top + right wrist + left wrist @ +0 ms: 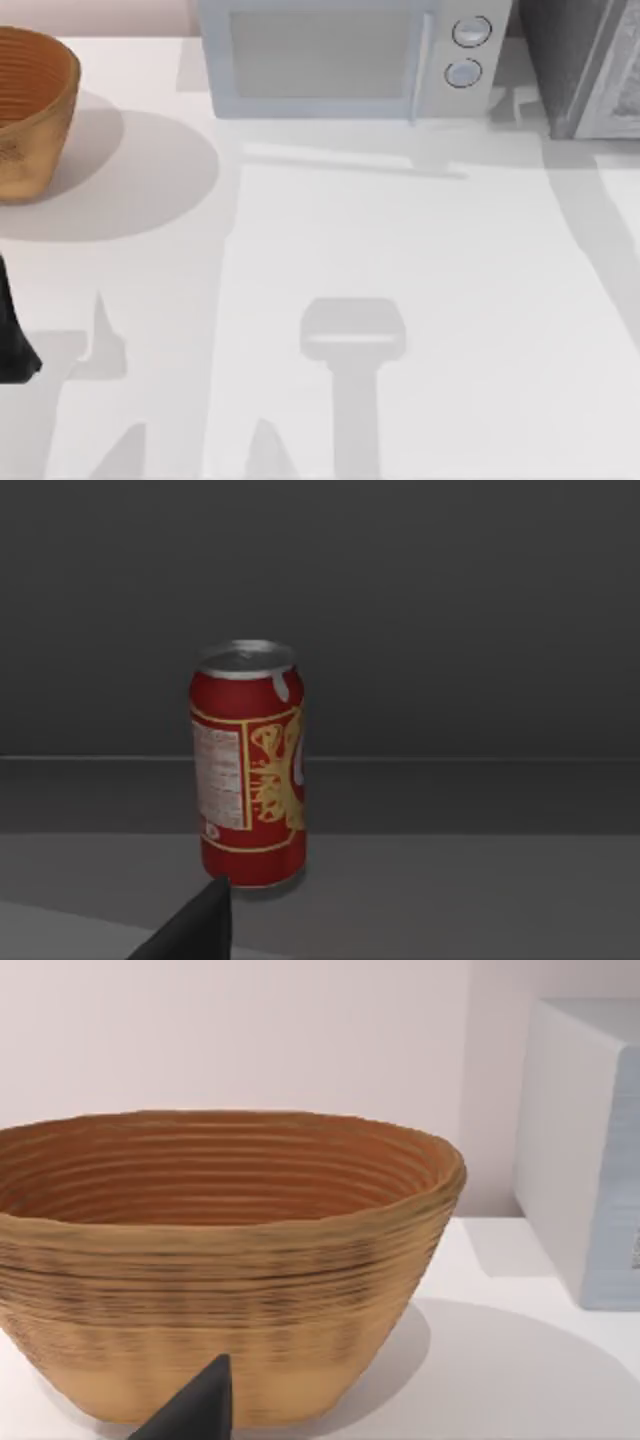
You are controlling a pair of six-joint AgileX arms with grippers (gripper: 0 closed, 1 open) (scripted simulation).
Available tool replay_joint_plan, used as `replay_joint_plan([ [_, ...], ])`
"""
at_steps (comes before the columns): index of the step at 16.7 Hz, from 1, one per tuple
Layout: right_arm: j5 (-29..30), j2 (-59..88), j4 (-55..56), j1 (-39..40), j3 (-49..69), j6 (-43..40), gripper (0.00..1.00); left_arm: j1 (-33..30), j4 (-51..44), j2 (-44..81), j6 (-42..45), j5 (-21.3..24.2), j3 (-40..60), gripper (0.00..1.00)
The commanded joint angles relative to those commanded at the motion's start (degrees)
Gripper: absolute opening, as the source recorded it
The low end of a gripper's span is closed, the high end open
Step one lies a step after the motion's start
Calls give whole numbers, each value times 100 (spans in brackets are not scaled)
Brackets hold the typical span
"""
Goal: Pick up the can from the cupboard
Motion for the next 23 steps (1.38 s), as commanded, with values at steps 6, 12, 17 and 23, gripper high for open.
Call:
replay_joint_plan([
  [6,58,77,91,57,-3,-8,100,0,0,0,0,0,0,100],
  [12,801,994,934,705,104,-23,100,0,0,0,0,0,0,100],
  [17,861,1065,1006,745,85,-23,100,0,0,0,0,0,0,100],
  [23,719,1728,966,603,818,-24,100,0,0,0,0,0,0,100],
])
